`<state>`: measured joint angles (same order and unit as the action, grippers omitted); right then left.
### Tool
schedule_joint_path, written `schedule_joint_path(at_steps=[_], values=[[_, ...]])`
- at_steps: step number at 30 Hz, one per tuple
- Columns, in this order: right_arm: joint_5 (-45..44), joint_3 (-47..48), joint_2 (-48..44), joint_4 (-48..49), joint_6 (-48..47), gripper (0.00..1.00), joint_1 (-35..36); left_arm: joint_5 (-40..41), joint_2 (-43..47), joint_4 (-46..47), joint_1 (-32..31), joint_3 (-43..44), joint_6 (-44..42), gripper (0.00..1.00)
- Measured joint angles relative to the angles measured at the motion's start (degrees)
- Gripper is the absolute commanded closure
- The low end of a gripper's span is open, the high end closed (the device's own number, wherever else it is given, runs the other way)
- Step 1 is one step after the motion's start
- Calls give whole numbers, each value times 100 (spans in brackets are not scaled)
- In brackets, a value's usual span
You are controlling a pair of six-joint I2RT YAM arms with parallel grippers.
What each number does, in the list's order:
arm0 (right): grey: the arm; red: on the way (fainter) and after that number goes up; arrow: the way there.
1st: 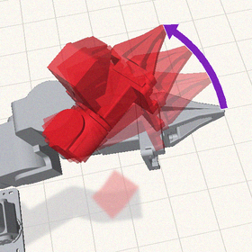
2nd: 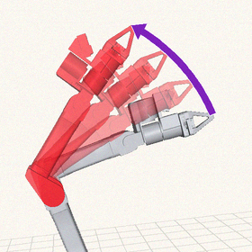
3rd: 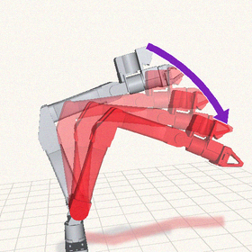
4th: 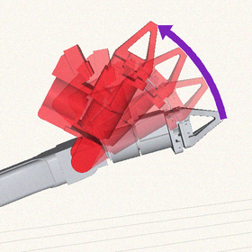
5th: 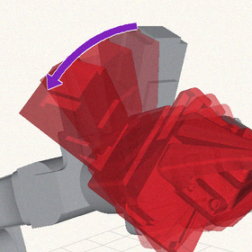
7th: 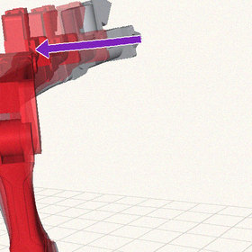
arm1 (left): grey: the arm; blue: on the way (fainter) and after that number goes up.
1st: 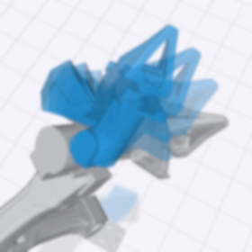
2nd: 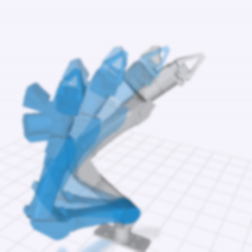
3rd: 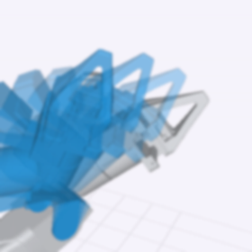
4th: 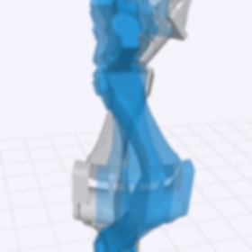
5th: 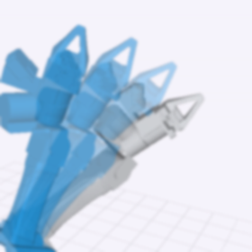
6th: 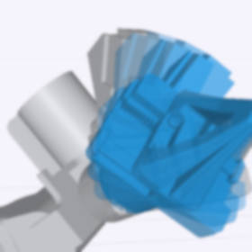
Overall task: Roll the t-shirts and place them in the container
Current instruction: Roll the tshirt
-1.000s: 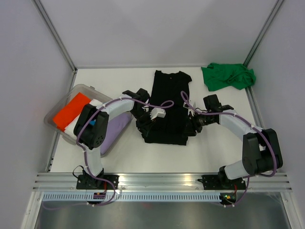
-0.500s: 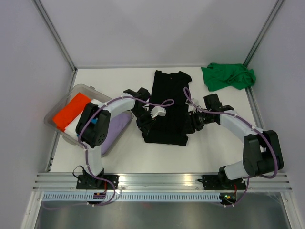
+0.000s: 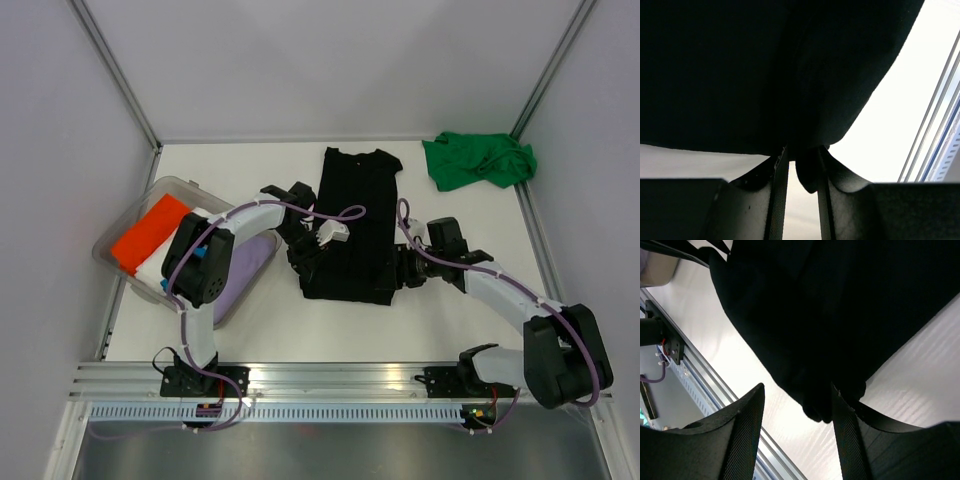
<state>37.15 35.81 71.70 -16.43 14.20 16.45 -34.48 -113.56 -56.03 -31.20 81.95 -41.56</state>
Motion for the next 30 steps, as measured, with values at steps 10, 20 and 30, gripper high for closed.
schedule_joint_path(at_steps=[10,20,30], values=[[-282,-291,424,481,197,94,140,2,-46,-90,33,83,52,64],[-225,-164,1145,824,514,91,-31,363,-164,-162,457,883,420,60],[-96,111,1364,892,564,87,-243,275,59,-35,461,737,883,41]])
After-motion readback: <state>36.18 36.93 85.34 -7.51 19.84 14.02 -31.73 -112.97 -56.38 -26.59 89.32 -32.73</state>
